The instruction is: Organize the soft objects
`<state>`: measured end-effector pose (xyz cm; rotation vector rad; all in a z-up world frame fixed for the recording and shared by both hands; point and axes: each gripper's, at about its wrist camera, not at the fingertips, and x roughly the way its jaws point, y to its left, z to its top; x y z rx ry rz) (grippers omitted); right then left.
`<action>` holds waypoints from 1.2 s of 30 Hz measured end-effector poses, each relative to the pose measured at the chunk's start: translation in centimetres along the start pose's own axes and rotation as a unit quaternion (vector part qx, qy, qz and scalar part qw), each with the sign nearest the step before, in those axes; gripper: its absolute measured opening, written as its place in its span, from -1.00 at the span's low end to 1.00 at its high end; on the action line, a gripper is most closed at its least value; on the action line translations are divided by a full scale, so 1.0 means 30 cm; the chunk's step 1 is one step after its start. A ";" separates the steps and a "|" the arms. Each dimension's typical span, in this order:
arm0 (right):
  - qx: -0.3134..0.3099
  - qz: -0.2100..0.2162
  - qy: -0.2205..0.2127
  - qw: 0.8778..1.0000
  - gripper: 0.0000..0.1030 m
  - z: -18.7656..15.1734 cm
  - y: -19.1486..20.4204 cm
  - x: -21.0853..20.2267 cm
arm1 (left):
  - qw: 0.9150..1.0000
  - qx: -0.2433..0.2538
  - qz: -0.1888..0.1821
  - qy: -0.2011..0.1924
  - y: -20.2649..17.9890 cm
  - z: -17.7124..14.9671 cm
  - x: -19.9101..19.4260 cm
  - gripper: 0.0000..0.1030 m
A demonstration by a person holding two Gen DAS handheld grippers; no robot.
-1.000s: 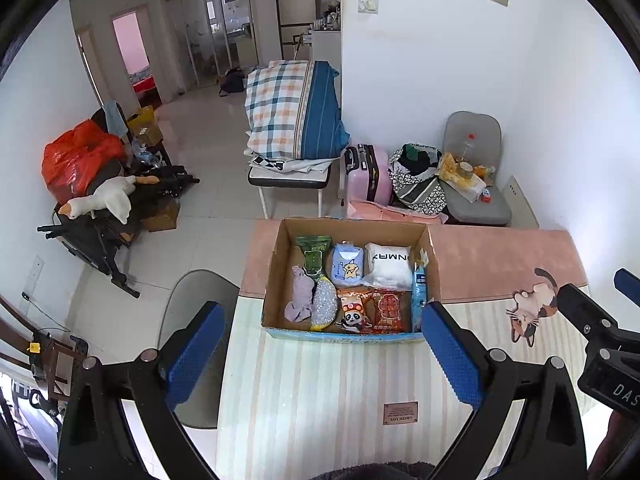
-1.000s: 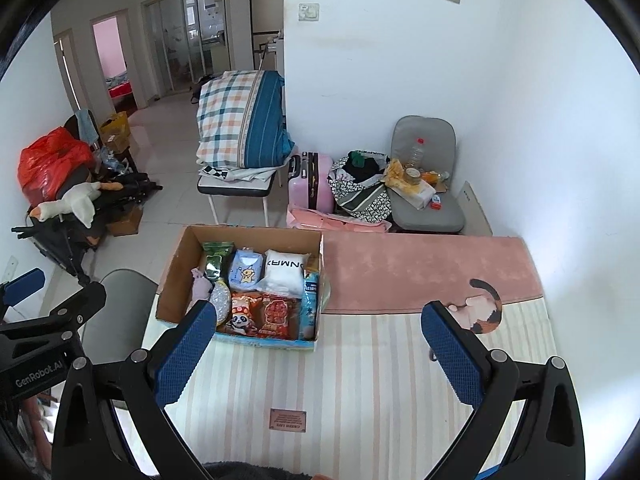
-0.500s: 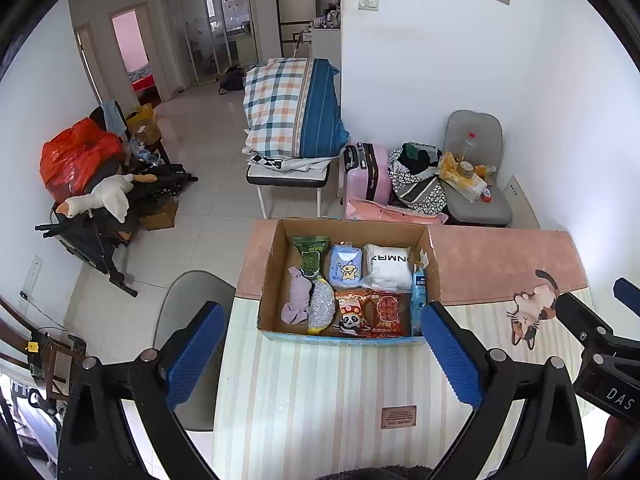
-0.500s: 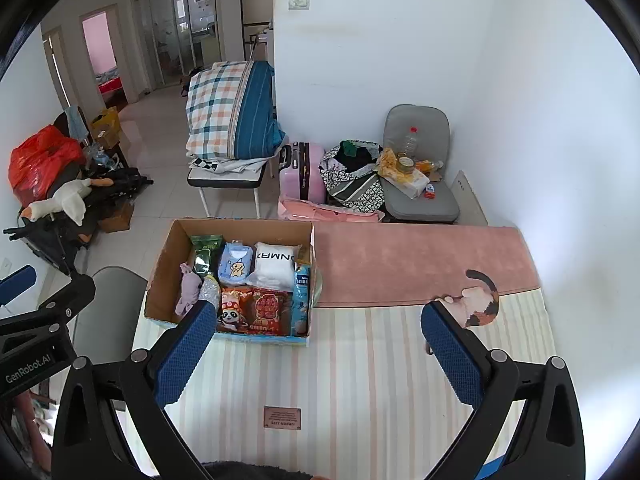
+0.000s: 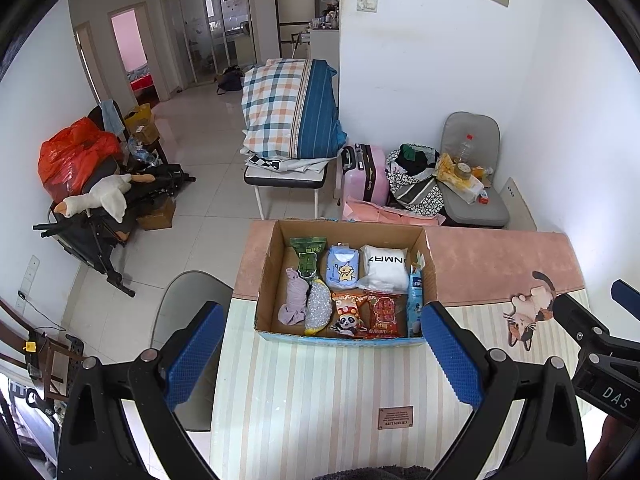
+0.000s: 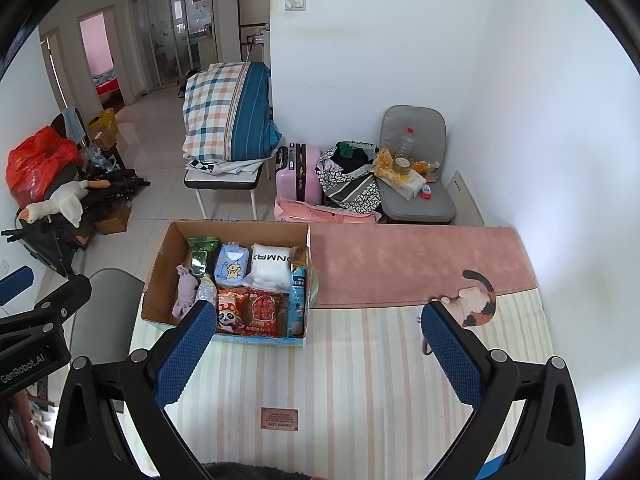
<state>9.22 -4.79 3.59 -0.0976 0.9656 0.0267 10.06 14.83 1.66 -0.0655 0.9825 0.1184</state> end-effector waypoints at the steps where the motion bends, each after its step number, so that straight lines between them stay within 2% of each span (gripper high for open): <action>1: 0.000 -0.001 0.000 1.000 1.00 0.000 0.001 0.000 | 1.000 0.000 -0.001 0.001 0.002 -0.001 -0.003 0.95; 36: 0.000 -0.005 -0.006 1.000 1.00 -0.009 -0.013 -0.010 | 1.000 -0.002 0.000 0.004 0.009 -0.002 -0.002 0.95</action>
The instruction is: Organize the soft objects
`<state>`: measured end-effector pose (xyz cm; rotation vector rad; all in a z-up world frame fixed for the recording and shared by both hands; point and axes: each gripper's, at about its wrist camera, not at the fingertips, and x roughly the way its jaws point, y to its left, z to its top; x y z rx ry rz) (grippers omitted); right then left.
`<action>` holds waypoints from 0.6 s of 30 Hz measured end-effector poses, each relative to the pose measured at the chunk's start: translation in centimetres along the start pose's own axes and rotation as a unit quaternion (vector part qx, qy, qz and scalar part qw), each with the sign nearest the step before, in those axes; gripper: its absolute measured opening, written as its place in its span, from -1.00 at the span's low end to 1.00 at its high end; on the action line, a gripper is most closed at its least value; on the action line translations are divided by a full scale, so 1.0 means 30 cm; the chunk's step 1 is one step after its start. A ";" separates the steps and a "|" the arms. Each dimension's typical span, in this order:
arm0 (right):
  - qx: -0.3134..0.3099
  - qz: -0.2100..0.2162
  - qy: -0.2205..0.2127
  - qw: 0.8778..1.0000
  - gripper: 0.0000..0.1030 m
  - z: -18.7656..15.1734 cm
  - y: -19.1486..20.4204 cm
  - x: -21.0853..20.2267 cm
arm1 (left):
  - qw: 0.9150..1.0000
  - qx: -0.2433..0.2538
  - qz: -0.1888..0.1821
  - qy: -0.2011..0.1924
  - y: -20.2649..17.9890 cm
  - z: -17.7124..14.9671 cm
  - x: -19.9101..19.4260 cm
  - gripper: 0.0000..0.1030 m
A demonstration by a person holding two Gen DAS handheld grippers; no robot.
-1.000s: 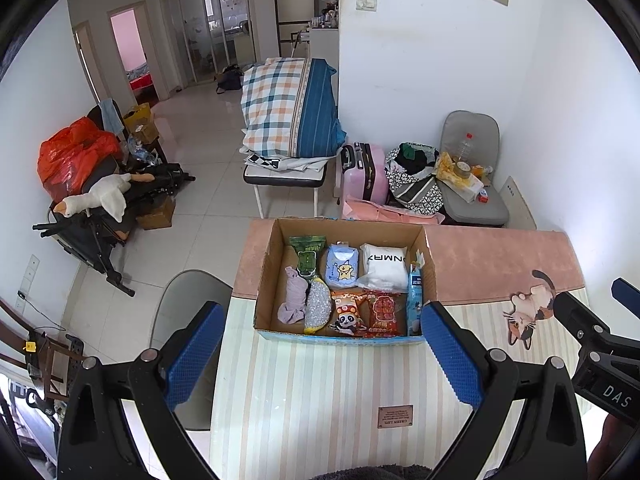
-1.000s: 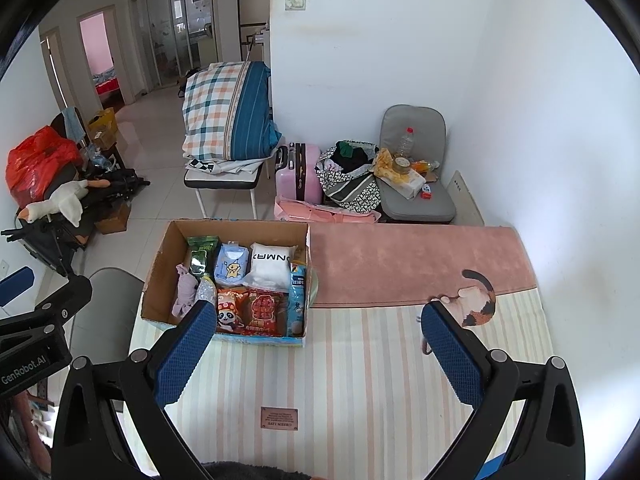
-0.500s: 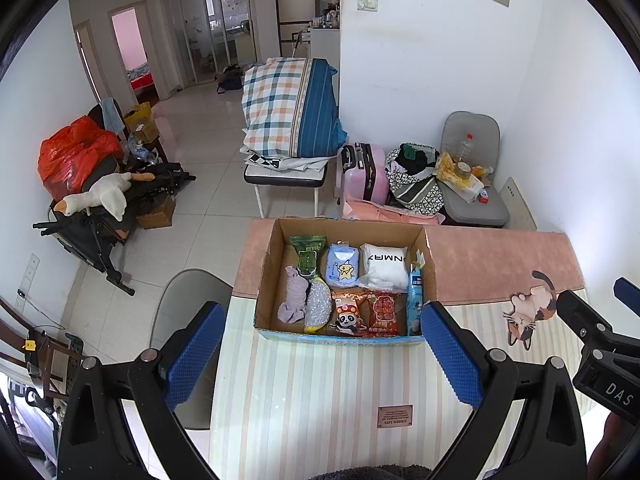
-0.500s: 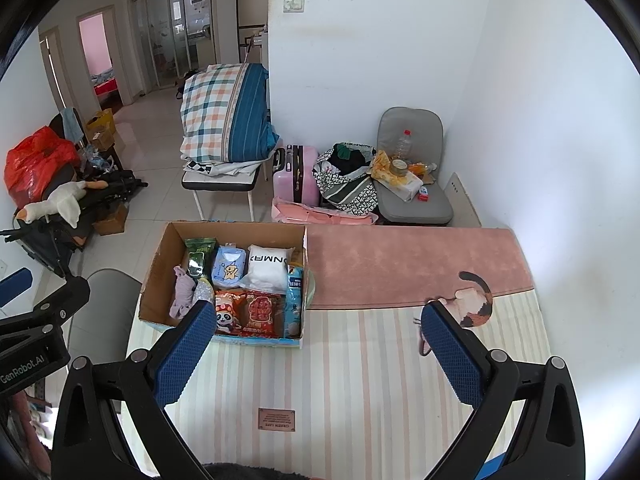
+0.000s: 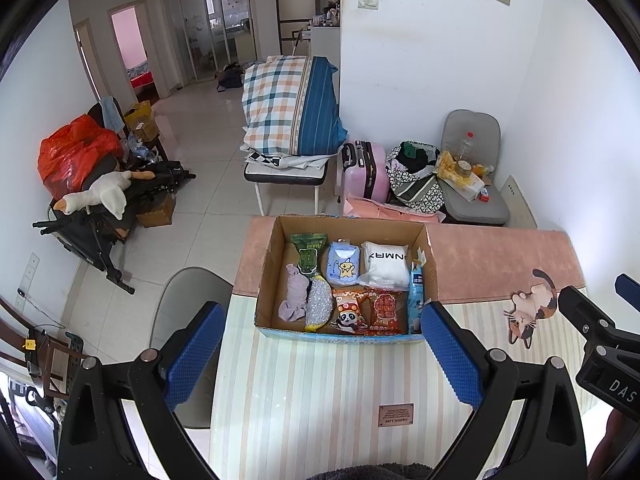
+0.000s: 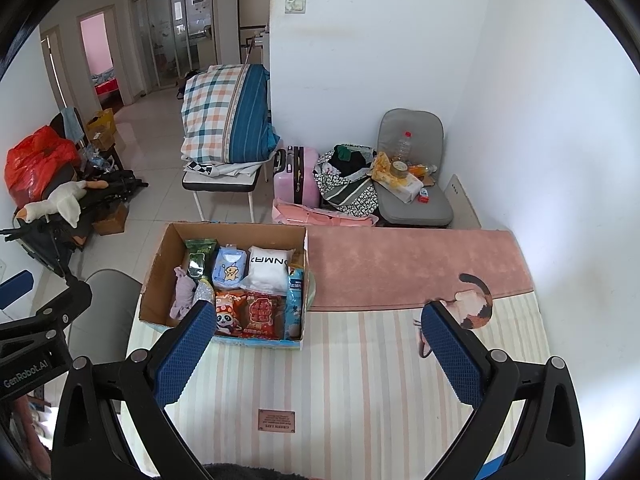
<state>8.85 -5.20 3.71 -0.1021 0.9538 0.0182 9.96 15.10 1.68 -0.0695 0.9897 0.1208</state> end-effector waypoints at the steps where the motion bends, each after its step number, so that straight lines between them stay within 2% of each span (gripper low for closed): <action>1: 0.000 0.000 0.000 1.000 1.00 -0.001 0.000 0.000 | 1.000 0.000 0.000 0.000 0.002 -0.003 0.002 0.95; 18: -0.002 -0.001 -0.002 1.000 1.00 0.002 0.000 -0.006 | 1.000 0.002 0.001 -0.001 0.012 -0.002 0.011 0.95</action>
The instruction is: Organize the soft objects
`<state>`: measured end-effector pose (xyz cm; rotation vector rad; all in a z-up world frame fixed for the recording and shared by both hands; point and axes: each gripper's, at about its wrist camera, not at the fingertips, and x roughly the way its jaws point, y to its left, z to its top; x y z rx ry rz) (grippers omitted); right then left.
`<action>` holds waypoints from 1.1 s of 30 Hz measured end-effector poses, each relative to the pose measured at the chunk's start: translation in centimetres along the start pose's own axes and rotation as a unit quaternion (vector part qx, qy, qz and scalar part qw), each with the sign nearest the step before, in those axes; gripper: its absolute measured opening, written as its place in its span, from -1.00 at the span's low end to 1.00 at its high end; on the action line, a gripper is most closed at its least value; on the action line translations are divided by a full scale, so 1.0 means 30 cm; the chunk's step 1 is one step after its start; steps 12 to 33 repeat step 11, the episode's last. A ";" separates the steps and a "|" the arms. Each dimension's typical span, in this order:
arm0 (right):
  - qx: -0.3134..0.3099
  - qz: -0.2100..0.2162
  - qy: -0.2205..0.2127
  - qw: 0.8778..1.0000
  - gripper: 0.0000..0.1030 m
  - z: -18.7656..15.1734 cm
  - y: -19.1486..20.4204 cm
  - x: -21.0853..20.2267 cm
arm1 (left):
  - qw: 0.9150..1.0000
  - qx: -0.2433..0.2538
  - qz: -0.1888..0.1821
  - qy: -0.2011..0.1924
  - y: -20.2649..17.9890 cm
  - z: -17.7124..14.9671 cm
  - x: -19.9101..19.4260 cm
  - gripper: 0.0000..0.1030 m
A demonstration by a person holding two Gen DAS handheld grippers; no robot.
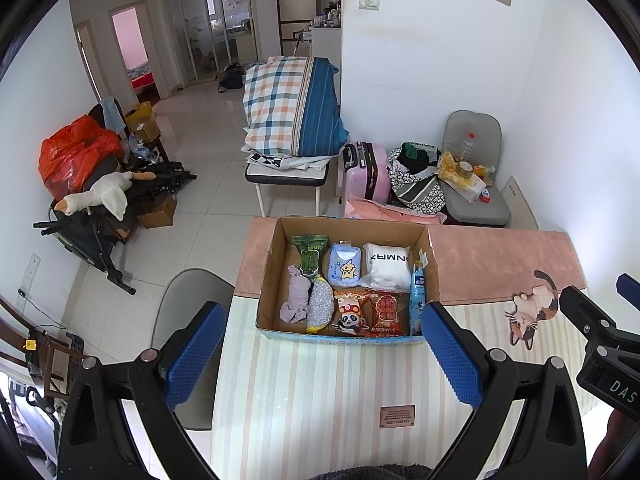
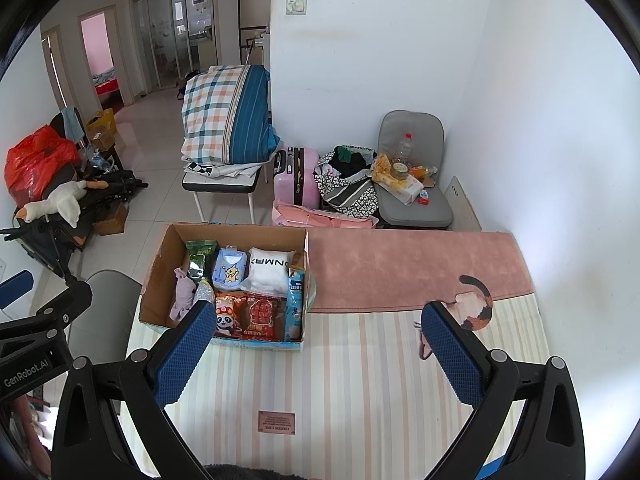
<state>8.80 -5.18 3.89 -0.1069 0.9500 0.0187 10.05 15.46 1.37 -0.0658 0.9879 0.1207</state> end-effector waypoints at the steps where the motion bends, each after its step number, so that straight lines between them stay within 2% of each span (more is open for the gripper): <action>1: -0.001 0.001 0.000 1.000 1.00 0.000 0.000 -0.001 | 1.000 0.000 0.000 0.000 0.001 -0.001 0.000 0.95; 33: -0.001 0.001 0.000 1.000 1.00 0.001 0.002 -0.003 | 1.000 0.001 0.001 0.000 0.003 0.006 0.005 0.95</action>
